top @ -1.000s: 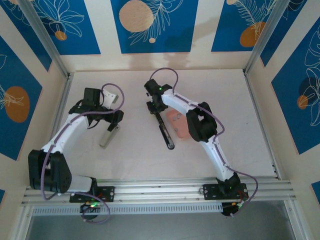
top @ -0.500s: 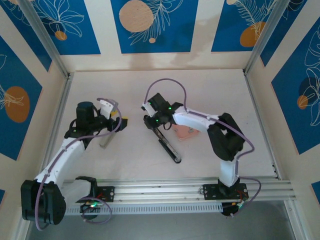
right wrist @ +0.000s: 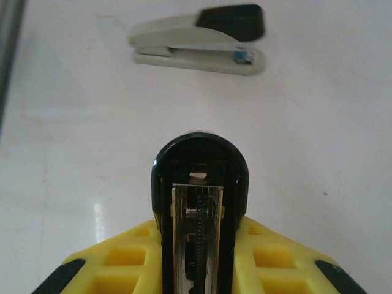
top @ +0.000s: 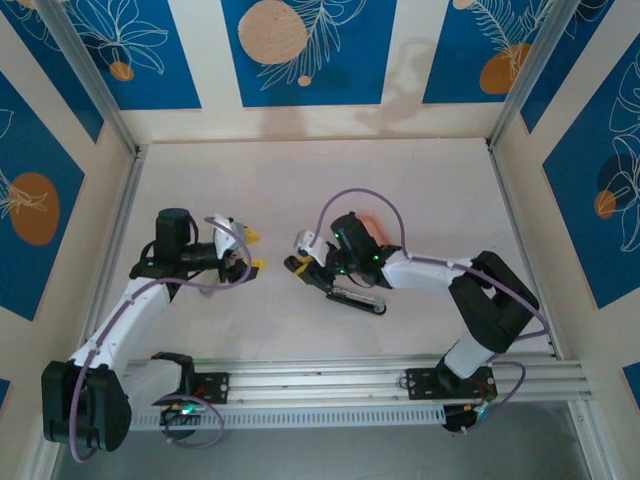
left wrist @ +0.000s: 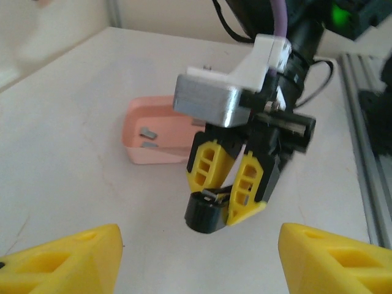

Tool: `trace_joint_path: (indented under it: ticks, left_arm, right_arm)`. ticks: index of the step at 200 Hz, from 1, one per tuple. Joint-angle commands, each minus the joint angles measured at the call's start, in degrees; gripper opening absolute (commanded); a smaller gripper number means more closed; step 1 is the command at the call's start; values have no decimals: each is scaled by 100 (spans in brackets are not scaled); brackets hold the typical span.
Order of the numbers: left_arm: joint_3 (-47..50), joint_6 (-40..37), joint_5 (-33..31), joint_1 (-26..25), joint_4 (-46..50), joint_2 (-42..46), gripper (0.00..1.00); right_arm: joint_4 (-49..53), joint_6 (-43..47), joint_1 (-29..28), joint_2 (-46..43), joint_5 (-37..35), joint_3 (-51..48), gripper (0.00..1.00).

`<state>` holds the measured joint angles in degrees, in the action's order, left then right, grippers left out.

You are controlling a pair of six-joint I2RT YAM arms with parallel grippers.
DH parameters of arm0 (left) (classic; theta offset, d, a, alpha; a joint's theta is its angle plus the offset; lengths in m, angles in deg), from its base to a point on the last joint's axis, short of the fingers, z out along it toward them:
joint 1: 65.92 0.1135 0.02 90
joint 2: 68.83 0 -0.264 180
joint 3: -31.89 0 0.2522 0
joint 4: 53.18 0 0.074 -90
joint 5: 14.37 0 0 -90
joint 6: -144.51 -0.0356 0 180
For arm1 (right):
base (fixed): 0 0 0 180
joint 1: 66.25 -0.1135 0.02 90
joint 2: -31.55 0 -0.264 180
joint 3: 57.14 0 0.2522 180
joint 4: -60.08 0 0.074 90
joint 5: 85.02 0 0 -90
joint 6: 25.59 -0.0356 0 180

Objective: Load the staples into the stapler

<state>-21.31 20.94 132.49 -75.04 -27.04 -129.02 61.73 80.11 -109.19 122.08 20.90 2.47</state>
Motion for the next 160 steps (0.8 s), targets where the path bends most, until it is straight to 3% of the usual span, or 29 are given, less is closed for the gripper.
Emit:
trace_joint_path:
  ticks: [1, 41, 109, 160]
  left_arm:
    - [-211, -1356, 419, -207, 1048, -42, 67]
    - [-176, -1533, 131, -668, 1113, -228, 67]
    - [-406, -1614, 26, -1165, 1182, -845, 53]
    - [-388, -1695, -13, -1214, 1299, -848, 32]
  right_arm:
    - [-1019, 481, -81, -351, 634, -219, 13]
    - [-1422, 533, -274, -547, 765, -579, 13]
    - [-1662, 260, -478, -483, 841, -565, 13]
    - [-1927, 69, -530, -456, 840, -612, 14]
